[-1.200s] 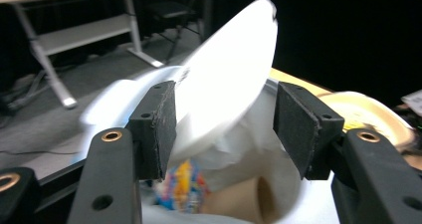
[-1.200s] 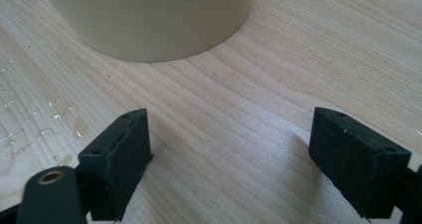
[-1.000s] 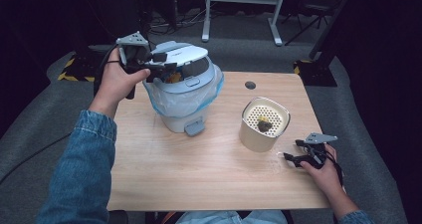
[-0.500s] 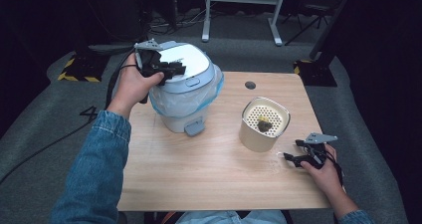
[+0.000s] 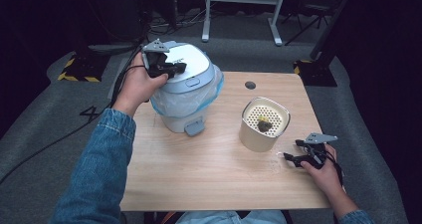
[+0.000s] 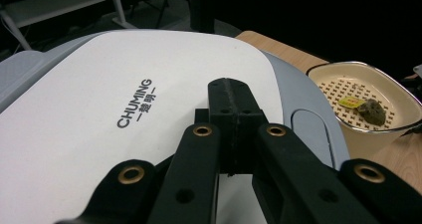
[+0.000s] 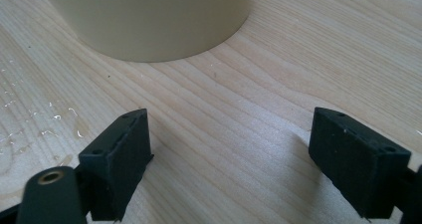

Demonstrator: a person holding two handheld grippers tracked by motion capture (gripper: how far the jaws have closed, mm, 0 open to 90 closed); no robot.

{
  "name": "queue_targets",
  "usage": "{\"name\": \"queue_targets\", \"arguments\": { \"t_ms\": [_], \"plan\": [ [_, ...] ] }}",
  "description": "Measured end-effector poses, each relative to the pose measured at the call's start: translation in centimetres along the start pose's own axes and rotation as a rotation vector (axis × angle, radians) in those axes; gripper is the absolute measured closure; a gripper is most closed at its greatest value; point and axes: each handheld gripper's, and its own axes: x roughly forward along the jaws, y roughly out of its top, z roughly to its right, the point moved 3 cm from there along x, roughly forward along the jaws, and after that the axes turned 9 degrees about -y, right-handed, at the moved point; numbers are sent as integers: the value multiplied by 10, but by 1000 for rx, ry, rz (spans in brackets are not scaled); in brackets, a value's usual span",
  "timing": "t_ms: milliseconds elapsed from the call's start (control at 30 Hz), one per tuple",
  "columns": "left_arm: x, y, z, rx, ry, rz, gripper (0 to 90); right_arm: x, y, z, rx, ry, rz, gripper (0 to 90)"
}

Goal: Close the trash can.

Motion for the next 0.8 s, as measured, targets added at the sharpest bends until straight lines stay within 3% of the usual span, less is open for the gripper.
{"name": "queue_targets", "arguments": {
  "t_ms": [133,267,333,400,500,633,800],
  "plan": [
    [2,-1,1,10,17,-18,900,0,0,0,0,0,0,169],
    [2,-1,3,53,35,-19,900,0,0,0,0,0,0,169],
    [1,-2,6,50,45,-12,627,0,0,0,0,1,0,169],
    [-3,-4,11,38,20,1,489,0,0,0,-1,3,0,169],
    [-13,-7,20,22,-13,35,455,0,0,0,-2,3,1,169],
    [-27,-18,33,42,2,7,420,0,0,0,-2,4,1,169],
    [-45,-33,47,46,-1,12,393,0,0,0,-2,4,1,169]
  ]
}}
